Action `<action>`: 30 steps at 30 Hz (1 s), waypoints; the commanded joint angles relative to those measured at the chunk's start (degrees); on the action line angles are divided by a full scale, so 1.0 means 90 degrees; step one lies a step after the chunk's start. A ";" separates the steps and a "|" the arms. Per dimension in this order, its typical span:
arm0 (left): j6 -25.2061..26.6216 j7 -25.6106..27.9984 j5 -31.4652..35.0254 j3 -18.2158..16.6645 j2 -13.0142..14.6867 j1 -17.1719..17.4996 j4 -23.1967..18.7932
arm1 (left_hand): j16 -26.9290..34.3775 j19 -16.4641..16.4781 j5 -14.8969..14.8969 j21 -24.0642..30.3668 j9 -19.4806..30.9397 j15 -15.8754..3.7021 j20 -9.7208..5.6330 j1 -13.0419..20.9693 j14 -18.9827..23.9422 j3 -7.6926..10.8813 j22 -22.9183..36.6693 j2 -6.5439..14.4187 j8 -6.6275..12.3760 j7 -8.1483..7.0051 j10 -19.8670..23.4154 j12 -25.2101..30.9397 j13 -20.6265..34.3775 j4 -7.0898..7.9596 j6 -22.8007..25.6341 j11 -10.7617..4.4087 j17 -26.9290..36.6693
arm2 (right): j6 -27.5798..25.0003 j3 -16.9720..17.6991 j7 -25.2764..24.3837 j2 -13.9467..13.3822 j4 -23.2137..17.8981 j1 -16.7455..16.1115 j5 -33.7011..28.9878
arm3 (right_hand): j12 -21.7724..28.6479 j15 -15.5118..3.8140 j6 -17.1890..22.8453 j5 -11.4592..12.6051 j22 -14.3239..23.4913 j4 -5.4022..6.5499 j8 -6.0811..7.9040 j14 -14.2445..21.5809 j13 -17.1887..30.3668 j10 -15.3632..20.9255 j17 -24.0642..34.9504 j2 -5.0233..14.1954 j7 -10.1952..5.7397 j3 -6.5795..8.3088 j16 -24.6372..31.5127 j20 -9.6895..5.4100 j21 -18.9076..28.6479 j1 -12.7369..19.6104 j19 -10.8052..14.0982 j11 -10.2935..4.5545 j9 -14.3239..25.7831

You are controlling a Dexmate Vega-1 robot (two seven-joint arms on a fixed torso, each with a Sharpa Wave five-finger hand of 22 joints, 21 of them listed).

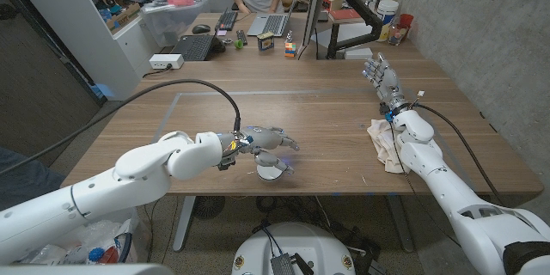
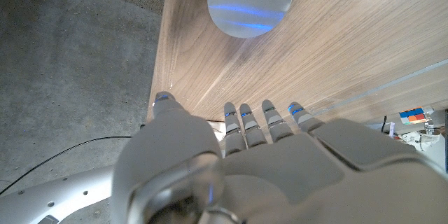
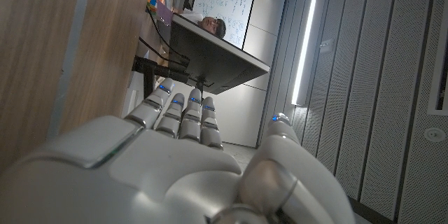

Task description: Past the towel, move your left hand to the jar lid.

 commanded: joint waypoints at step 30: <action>-0.0047 -0.0759 0.0405 0.0065 0.0108 -0.0168 -0.0118 | 0.0048 0.0102 0.0074 0.0058 0.0036 -0.0036 0.0032 0.0084 0.0199 -0.0065 0.0033 0.0021 0.0032 -0.0030 0.0170 0.0004 0.0027 0.0027 0.0146 -0.0028 0.0023 | 0.0083 0.0008 0.0020 0.0066 0.0076 -0.0097 0.0040 | -0.0039 -0.0001 0.0044 0.0036 0.0032 -0.0006 0.0012 0.0083 0.0012 0.0076 0.0013 0.0074 -0.0024 -0.0039 0.0020 0.0010 -0.0019 0.0030 0.0034 -0.0002 0.0033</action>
